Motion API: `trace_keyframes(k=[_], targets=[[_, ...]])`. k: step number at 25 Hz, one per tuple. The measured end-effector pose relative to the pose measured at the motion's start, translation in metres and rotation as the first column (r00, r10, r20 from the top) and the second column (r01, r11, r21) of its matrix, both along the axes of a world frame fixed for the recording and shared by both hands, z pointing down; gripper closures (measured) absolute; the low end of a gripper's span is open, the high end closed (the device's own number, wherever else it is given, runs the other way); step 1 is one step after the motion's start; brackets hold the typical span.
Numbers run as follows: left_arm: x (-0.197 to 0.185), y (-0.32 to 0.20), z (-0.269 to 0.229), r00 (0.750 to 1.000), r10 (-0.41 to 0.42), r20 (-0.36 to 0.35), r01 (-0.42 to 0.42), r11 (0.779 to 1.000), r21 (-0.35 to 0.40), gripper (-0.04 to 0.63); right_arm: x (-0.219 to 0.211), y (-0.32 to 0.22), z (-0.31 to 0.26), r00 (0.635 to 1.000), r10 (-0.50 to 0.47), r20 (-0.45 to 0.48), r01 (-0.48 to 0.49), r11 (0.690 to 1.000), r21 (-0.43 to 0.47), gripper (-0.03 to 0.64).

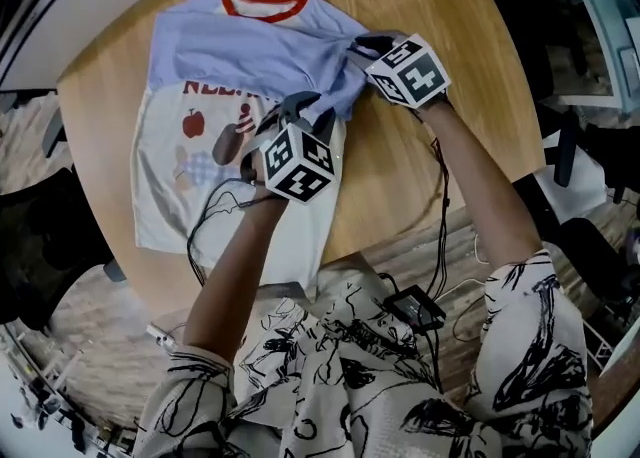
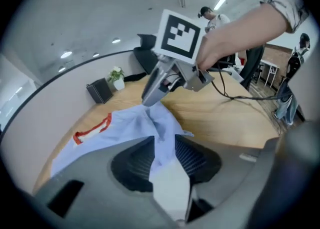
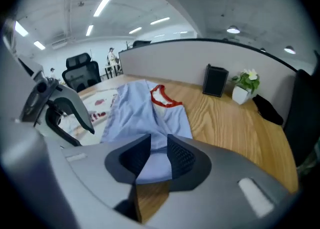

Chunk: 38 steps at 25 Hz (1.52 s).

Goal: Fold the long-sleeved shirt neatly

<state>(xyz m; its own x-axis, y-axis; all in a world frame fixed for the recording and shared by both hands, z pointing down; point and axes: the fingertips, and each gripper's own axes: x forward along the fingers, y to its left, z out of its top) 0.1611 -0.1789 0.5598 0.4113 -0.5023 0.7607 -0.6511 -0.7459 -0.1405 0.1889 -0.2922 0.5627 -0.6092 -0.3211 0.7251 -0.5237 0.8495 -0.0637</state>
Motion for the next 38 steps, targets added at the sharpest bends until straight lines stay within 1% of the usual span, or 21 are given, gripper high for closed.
trace_keyframes(k=[1,3,6,8,12,15,17,19,21,23,25,29,31,34,36,38], targets=[[-0.007,0.005,-0.013,1.000,-0.007,-0.030,0.007,1.000,0.017,0.448,0.002,0.004,-0.013,0.998,0.031,0.048,-0.031,1.000,0.003,0.497],[-0.019,0.024,-0.036,0.997,-0.006,-0.075,0.009,0.999,0.043,0.437,0.010,0.019,-0.035,0.991,0.076,0.114,-0.077,0.997,0.000,0.488],[-0.044,0.057,-0.059,0.997,0.033,-0.074,-0.025,0.994,0.110,0.420,0.016,0.044,-0.065,0.980,0.121,0.159,-0.127,0.991,0.031,0.462],[-0.066,0.079,-0.076,0.995,0.035,-0.091,-0.021,0.988,0.152,0.414,0.016,0.060,-0.090,0.966,0.160,0.204,-0.177,0.982,0.069,0.454],[-0.119,0.119,-0.121,0.986,-0.007,-0.165,0.041,0.978,0.205,0.390,0.022,0.096,-0.158,0.928,0.231,0.292,-0.278,0.951,0.133,0.449],[-0.169,0.145,-0.165,0.976,-0.056,-0.210,0.111,0.960,0.259,0.380,0.025,0.131,-0.220,0.899,0.255,0.355,-0.334,0.925,0.181,0.443],[-0.207,0.163,-0.188,0.965,-0.102,-0.240,0.170,0.944,0.281,0.376,0.026,0.160,-0.252,0.892,0.266,0.367,-0.364,0.902,0.233,0.433],[-0.246,0.180,-0.204,0.959,-0.146,-0.244,0.219,0.927,0.305,0.365,0.029,0.188,-0.272,0.884,0.290,0.366,-0.401,0.873,0.279,0.424],[-0.286,0.195,-0.214,0.955,-0.184,-0.231,0.254,0.909,0.329,0.357,0.031,0.214,-0.283,0.875,0.319,0.364,-0.438,0.842,0.314,0.412],[-0.323,0.209,-0.220,0.952,-0.214,-0.219,0.280,0.897,0.342,0.350,0.034,0.238,-0.289,0.860,0.359,0.362,-0.480,0.808,0.340,0.408],[-0.353,0.222,-0.226,0.953,-0.223,-0.205,0.285,0.890,0.355,0.348,0.041,0.262,-0.293,0.837,0.410,0.361,-0.530,0.771,0.354,0.402],[-0.403,0.255,-0.244,0.962,-0.206,-0.181,0.261,0.888,0.379,0.347,0.057,0.323,-0.319,0.783,0.496,0.376,-0.618,0.691,0.375,0.402],[-0.424,0.269,-0.252,0.963,-0.194,-0.186,0.254,0.883,0.395,0.347,0.068,0.365,-0.354,0.781,0.513,0.356,-0.625,0.650,0.433,0.400],[-0.446,0.280,-0.259,0.968,-0.159,-0.196,0.229,0.879,0.418,0.347,0.086,0.435,-0.432,0.795,0.528,0.297,-0.592,0.575,0.564,0.402],[-0.454,0.286,-0.258,0.971,-0.133,-0.198,0.207,0.883,0.422,0.348,0.093,0.477,-0.477,0.784,0.553,0.281,-0.588,0.519,0.621,0.402],[-0.456,0.296,-0.253,0.972,-0.118,-0.204,0.194,0.891,0.411,0.347,0.098,0.513,-0.497,0.761,0.582,0.286,-0.603,0.472,0.643,0.402]])
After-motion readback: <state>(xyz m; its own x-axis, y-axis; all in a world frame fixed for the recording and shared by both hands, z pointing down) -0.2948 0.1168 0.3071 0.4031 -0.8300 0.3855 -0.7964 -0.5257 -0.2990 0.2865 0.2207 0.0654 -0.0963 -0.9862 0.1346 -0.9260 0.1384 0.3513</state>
